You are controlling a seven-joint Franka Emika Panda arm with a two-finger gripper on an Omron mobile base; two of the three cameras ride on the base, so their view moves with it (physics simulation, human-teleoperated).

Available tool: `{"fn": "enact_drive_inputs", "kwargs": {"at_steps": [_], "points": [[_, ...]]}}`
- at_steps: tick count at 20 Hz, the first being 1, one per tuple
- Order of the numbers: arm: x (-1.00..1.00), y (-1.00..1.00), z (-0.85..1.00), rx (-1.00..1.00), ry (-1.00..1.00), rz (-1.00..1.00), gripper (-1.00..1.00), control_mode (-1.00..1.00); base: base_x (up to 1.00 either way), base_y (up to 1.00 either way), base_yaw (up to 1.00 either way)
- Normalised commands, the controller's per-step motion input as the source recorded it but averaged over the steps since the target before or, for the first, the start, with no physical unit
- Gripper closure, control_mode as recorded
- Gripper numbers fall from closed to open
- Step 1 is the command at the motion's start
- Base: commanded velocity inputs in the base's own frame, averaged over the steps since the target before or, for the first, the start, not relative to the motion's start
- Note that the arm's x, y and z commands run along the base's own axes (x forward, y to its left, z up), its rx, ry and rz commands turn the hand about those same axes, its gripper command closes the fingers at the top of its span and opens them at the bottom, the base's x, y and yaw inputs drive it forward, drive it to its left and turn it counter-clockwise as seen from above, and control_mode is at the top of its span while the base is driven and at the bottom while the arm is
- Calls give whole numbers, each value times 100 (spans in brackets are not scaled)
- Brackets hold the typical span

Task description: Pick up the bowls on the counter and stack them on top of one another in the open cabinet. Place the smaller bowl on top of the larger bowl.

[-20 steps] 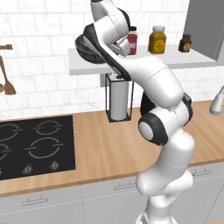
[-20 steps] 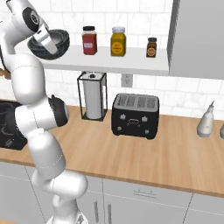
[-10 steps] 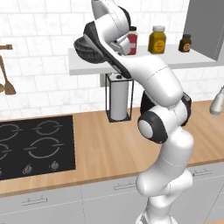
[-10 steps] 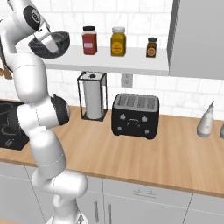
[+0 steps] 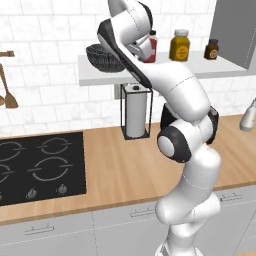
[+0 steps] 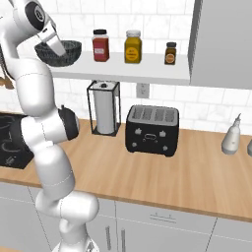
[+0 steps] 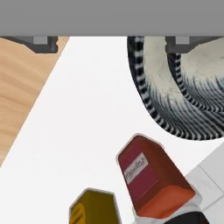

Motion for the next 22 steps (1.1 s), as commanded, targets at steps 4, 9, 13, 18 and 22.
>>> {"fn": "enact_drive_inputs", "kwargs": {"at_steps": [4, 9, 13, 18, 22], "points": [[-32, -10, 15, 1, 0, 0, -100, -100, 0, 0, 0], [-100, -30, 2, 0, 0, 14, -100, -100, 0, 0, 0], [-100, -44, -4, 0, 0, 20, -100, -100, 0, 0, 0], [-100, -56, -55, 1, 6, 23, -100, -100, 0, 0, 0], [-95, -44, -99, 0, 13, 31, -100, -100, 0, 0, 0]]}}
